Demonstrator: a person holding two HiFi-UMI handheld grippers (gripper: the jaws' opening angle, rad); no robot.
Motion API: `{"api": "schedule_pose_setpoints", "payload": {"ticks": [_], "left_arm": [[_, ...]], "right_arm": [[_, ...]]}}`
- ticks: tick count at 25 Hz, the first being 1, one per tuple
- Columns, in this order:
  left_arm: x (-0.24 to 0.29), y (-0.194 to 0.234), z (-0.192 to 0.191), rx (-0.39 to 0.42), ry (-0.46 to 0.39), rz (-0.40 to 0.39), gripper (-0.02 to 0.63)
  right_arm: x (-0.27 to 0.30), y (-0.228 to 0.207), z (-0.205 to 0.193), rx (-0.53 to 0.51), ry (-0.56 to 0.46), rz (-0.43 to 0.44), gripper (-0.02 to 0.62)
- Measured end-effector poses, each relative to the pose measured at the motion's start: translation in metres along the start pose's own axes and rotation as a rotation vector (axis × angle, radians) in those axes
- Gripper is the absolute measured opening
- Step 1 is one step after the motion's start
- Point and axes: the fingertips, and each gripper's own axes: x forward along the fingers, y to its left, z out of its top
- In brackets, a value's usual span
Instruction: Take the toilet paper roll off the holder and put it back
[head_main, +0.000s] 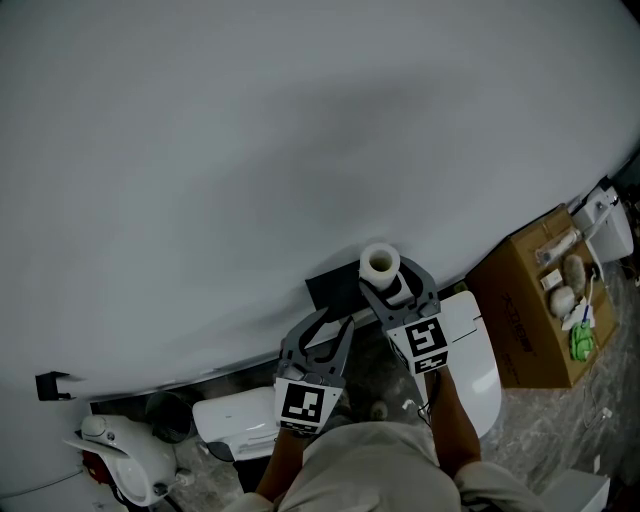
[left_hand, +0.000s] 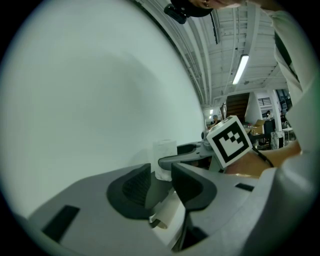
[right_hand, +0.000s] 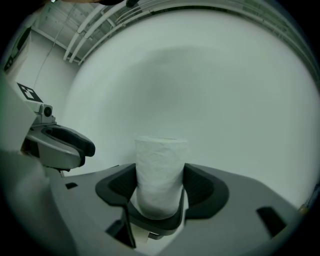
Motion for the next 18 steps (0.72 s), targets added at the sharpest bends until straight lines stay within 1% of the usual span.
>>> {"api": "schedule_pose_setpoints", "payload": {"ticks": [11,15,18], "left_arm": [[-0.012,-0.003,0.007,0.014,-0.016,0.029,0.135],[-0.018,-0.007,0.011,0.017,-0.023,0.043,0.135],[-0.025,-0.011,0.014,0.028,-0.028,0.055,0.135]], "right_arm": [[-0.026,-0.002,0.02,-0.015,-0.031,-0.01,0.281],[-0.041,0.002,0.031,-0.024,-0.061,-0.006,0.281],[-0.057,0.006,0.033,-0.033,-0.052,0.002,0.281]]}}
